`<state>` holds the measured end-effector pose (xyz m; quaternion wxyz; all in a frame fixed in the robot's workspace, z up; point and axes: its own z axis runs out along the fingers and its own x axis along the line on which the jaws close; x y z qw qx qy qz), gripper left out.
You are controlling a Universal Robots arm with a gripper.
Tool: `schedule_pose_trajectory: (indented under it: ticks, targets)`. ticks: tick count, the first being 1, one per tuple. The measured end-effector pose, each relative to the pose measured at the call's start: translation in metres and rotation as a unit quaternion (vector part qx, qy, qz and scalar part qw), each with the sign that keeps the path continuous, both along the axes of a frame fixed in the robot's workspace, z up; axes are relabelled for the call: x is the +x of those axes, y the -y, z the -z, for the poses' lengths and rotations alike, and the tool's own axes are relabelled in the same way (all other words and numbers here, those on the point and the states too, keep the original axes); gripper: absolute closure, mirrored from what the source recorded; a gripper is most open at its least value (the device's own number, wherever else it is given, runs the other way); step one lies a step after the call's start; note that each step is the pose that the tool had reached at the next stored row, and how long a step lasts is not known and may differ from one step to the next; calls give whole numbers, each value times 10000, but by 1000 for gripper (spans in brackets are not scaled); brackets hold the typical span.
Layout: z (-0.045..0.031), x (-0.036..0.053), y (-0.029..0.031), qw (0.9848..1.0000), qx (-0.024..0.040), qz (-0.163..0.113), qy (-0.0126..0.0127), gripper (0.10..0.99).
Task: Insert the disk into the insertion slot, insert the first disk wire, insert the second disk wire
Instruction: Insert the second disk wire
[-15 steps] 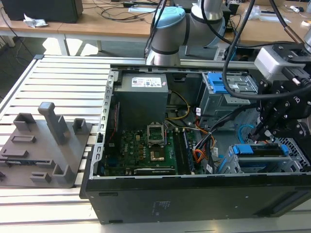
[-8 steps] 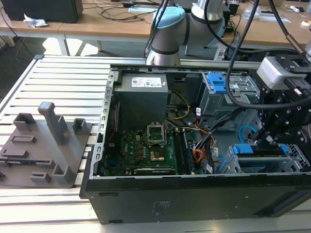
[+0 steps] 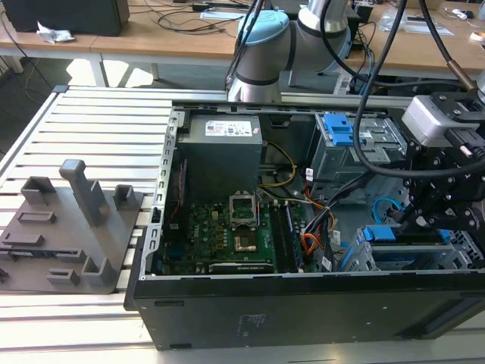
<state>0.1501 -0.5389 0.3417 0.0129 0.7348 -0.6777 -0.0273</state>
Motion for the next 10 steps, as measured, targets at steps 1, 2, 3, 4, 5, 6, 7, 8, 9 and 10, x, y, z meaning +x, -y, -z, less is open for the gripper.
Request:
schedule_pose_trajectory:
  ticks: [1, 2, 3, 4, 5, 6, 7, 8, 9, 10]
  targets:
    - [1, 1, 0, 10000, 1, 0, 0, 922]
    - [1, 1, 0, 10000, 2, -1, 1, 922]
    - [2, -6, 0, 10000, 6, -2, 5, 922]
    - [8, -18, 0, 10000, 26, -2, 8, 922]
    - [6, -22, -1, 10000, 29, -1, 7, 922]
    - [3, -24, -1, 10000, 31, -2, 7, 922]
    - [3, -25, -1, 10000, 31, -2, 7, 922]
    - [3, -25, 0, 10000, 31, -3, 7, 922]
    - [7, -26, 2, 10000, 31, -2, 7, 922]
    - [16, -26, 7, 10000, 32, -2, 7, 922]
